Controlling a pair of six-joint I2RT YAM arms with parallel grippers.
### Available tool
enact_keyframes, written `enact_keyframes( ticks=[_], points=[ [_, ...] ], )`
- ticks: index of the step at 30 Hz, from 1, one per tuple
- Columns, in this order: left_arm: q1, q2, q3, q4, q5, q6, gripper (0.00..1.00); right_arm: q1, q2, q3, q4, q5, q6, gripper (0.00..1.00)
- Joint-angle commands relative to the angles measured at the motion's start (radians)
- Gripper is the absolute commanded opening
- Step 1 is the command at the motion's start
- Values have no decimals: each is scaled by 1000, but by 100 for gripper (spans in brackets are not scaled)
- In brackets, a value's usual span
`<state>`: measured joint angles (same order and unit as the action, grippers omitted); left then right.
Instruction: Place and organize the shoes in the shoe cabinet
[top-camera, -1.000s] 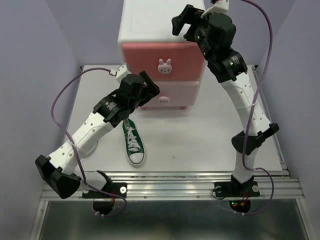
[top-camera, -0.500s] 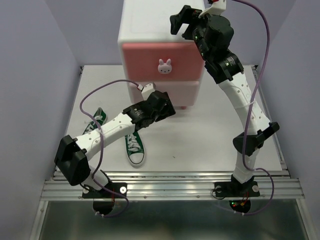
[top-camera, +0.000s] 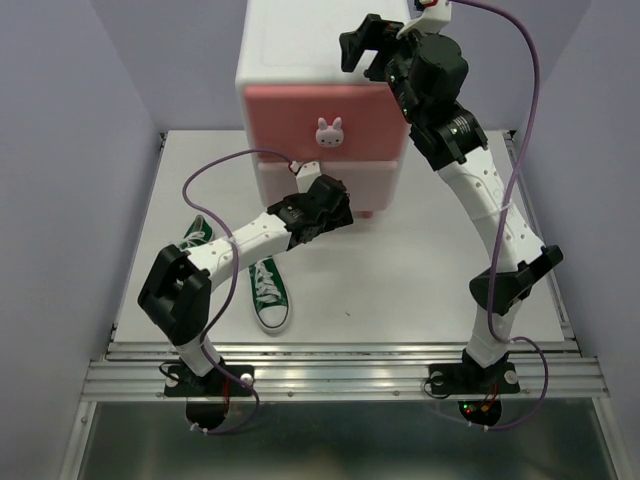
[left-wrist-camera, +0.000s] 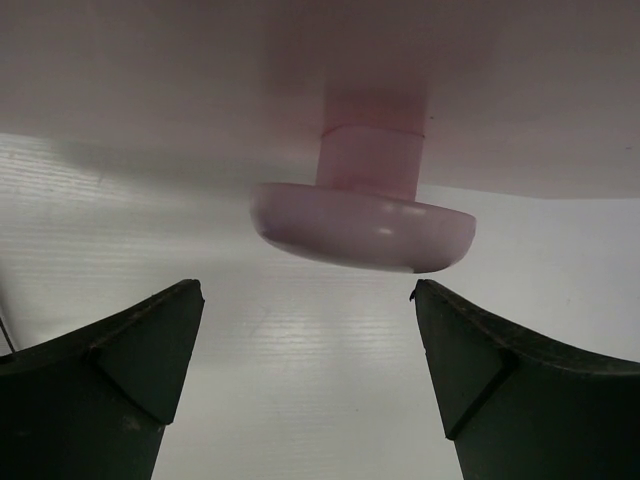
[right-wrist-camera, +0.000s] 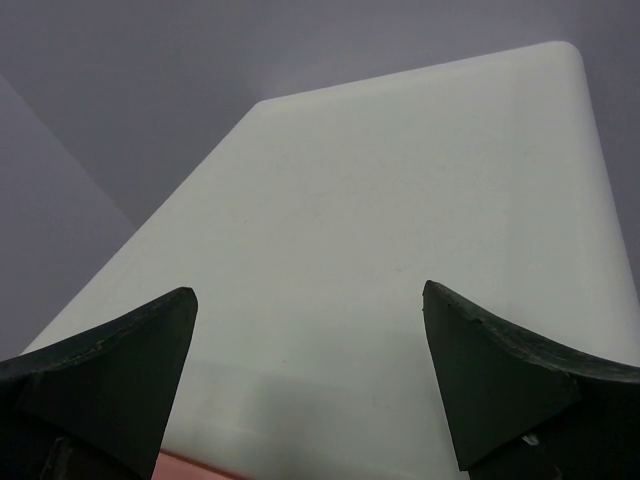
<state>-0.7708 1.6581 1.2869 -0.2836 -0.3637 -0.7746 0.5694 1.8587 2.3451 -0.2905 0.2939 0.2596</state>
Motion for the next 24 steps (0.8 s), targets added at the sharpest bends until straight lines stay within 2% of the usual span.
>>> enact_keyframes(
  ticks=[1, 7, 16, 24],
  points=[
    [34, -47, 80, 67, -80, 67, 99, -16, 40, -67, -191, 17, 49, 100],
    [34, -79, 114, 69, -115, 118, 99, -16, 30, -86, -191, 21, 52, 100],
    [8, -130, 157, 162, -149, 213, 99, -16, 17, -110, -191, 22, 55, 100],
    [-24, -155, 26, 233, -222, 172, 99, -16, 30, -98, -188, 25, 35, 100]
  ],
)
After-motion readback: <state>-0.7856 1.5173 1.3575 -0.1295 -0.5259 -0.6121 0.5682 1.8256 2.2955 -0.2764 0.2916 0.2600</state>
